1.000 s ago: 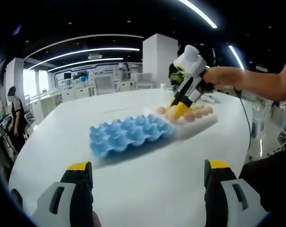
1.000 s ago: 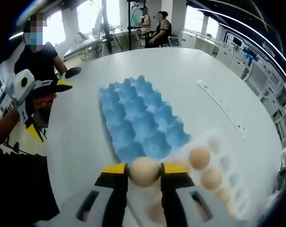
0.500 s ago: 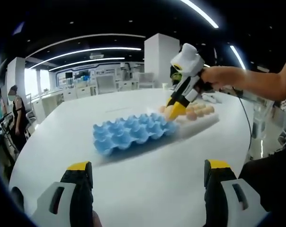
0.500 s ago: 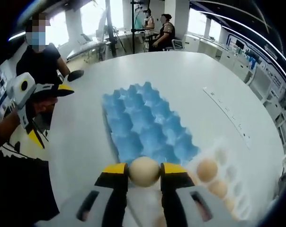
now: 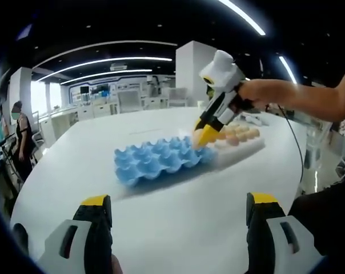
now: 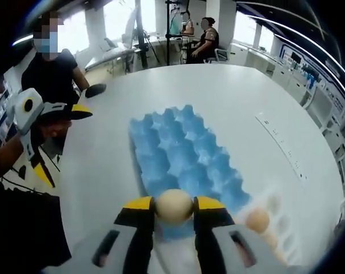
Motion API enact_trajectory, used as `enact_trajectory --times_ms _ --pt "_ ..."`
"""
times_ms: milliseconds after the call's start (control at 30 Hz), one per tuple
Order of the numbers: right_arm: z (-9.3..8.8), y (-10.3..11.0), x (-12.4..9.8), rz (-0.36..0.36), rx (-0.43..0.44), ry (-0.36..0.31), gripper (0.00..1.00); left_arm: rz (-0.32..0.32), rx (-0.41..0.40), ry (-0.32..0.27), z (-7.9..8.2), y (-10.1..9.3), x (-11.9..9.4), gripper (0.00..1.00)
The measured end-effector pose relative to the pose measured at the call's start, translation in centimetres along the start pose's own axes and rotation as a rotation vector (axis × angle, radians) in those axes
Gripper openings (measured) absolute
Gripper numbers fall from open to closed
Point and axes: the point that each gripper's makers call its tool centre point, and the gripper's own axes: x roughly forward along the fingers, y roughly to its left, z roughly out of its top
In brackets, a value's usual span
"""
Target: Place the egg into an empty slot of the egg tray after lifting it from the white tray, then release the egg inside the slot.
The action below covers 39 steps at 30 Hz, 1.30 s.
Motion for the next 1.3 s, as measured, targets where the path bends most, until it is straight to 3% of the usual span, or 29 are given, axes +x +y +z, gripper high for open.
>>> enact_trajectory --times_ms 867,1300 --pt "4.1 1.5 3.2 0.043 -0.073 -0.011 0.27 0.006 -0.011 -0.005 0.0 1.2 -0.1 1.0" --pt "6.2 0.9 4.8 0.054 -0.089 -0.016 0.27 0.01 -0.012 -0.005 -0.1 1.5 -0.3 1.0"
